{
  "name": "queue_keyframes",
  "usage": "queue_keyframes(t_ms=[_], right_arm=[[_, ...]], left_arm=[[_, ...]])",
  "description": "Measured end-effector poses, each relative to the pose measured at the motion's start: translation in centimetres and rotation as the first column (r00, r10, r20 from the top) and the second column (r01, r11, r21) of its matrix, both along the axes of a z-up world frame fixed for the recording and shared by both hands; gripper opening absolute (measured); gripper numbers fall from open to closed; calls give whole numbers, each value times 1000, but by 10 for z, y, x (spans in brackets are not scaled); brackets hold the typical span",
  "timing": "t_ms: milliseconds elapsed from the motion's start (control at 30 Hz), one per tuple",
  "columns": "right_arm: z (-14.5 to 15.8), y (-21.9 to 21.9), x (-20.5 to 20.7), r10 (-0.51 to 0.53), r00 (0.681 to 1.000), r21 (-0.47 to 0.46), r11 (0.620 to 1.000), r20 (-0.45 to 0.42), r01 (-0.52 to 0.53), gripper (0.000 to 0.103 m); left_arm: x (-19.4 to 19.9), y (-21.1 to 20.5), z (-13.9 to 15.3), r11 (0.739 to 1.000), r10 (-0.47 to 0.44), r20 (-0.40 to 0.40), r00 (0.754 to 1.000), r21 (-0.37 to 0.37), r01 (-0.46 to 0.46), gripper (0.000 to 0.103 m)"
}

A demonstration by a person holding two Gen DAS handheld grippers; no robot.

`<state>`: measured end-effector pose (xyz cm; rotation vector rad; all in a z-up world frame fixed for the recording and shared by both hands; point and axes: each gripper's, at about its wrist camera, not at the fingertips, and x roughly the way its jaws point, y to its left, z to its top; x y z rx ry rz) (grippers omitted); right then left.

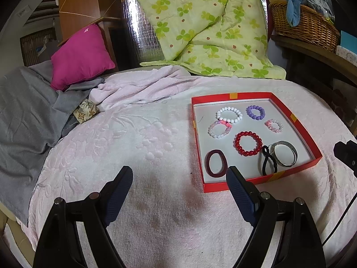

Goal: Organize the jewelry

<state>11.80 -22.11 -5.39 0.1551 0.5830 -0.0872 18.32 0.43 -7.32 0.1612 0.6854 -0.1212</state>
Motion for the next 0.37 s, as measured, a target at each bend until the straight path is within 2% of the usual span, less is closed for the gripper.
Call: queue_keyframes(t_ms=[267,367], right_arm=[[-2,1,2,3,1000,2,1000,-5,-3,67],[-4,-6,1,-8,1000,4,1000,8,8,67]], left_arm=[[-3,-2,-2,1000,-16,18,1000,5,16,86],[-4,-2,-3,1000,-18,-1,1000,-14,18,86]])
